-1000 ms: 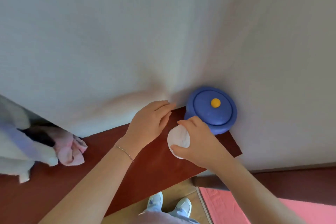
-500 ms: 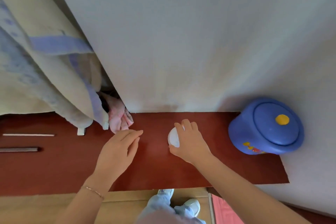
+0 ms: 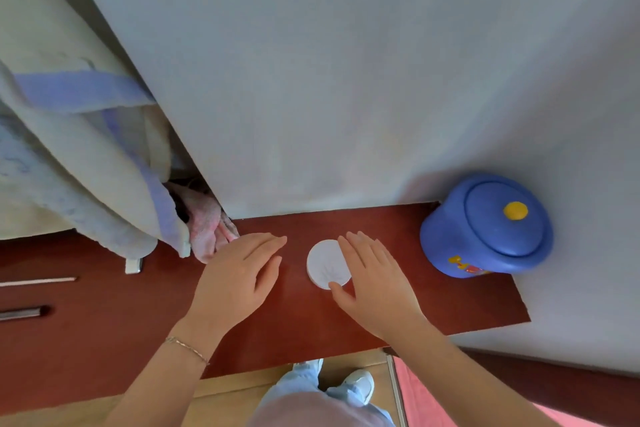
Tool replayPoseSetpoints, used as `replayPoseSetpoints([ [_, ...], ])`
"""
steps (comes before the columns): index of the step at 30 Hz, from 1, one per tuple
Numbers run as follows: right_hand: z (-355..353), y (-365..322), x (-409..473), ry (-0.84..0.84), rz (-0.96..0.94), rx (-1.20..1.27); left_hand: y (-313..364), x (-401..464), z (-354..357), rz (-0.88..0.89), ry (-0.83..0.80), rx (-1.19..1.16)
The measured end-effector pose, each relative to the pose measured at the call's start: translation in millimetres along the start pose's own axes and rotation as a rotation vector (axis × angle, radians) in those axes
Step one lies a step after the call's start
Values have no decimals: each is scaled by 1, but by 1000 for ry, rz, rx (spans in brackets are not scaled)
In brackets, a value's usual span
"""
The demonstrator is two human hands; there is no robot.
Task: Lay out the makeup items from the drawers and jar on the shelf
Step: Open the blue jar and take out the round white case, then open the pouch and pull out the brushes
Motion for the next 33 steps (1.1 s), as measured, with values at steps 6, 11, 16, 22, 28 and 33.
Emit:
replayPoseSetpoints([
  [6, -2, 10, -39, 24, 130, -49, 12, 15, 5, 131, -36, -3],
  [11, -7, 5, -63, 75, 176, -48, 22, 6, -4, 182, -28, -16],
  [16, -7, -21, -93, 101, 178, -32, 29, -30, -19, 202, -9, -33],
  [22, 9, -69, -149, 99, 123, -36, 31, -109, -45, 168, 8, -12],
  [28, 23, -129, -197, 126, 72, 104, 16, -230, -83, 33, -19, 61],
  [33, 35, -185, -219, 52, -20, 145, -9, -310, -127, -121, 0, 118],
])
Point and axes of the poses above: each hand's wrist, its own x-axis towards the middle knuckle, its own z-axis out of the palm, y = z × x, the point moved 3 cm from there along x, towards the middle knuckle, and after that the axes turned 2 degrees about -x, right-handed, at the moved point
